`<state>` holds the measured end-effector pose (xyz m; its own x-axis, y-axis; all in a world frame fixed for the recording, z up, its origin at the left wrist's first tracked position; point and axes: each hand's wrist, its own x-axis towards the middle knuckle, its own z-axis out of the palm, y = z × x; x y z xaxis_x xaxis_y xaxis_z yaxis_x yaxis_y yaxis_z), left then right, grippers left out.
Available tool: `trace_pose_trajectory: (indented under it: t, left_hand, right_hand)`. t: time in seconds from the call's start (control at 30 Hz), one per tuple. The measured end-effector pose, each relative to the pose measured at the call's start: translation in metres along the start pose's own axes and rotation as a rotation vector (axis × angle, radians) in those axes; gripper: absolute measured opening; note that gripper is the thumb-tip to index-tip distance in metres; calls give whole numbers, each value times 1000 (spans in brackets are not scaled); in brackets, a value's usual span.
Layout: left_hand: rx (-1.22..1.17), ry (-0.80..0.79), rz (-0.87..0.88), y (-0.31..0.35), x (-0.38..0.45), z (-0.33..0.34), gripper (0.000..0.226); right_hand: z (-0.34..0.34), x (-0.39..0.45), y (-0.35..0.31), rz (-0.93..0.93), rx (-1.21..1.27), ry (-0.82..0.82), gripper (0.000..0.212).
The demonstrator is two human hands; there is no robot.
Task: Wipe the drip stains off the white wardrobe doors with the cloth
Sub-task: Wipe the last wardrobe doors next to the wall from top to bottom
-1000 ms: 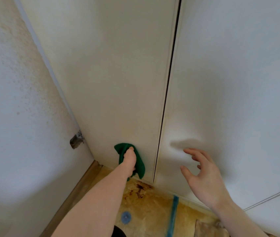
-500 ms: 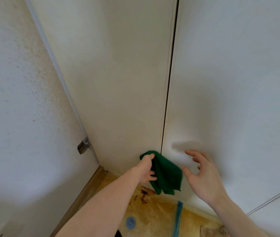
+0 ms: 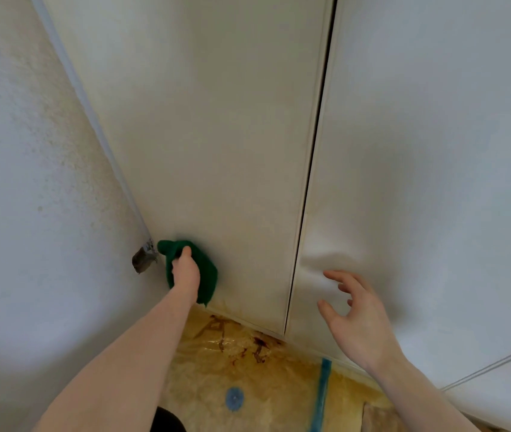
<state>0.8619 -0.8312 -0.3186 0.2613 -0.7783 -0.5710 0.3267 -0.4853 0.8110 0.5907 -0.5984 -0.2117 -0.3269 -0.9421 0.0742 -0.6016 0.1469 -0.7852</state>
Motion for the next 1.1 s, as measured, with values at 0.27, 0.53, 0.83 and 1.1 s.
trace_pose_trajectory:
  t: [0.27,0.53,0.83,1.1]
  left_hand:
    - [52,35,7,-32,10,1,89]
    - [7,37,-182,-90,33,21,89]
    - [-55,22,-335,-120,-9,56,67]
    - [98,-201,-449,-139,-69,81,61]
  right_hand:
    - [19,6,2,-4,-4,-40,47]
    - [19,8,15,-1,9,-66,46]
    - [9,8,23,3,15,-79,47]
    - [-3,4,19,6,33,-73,46]
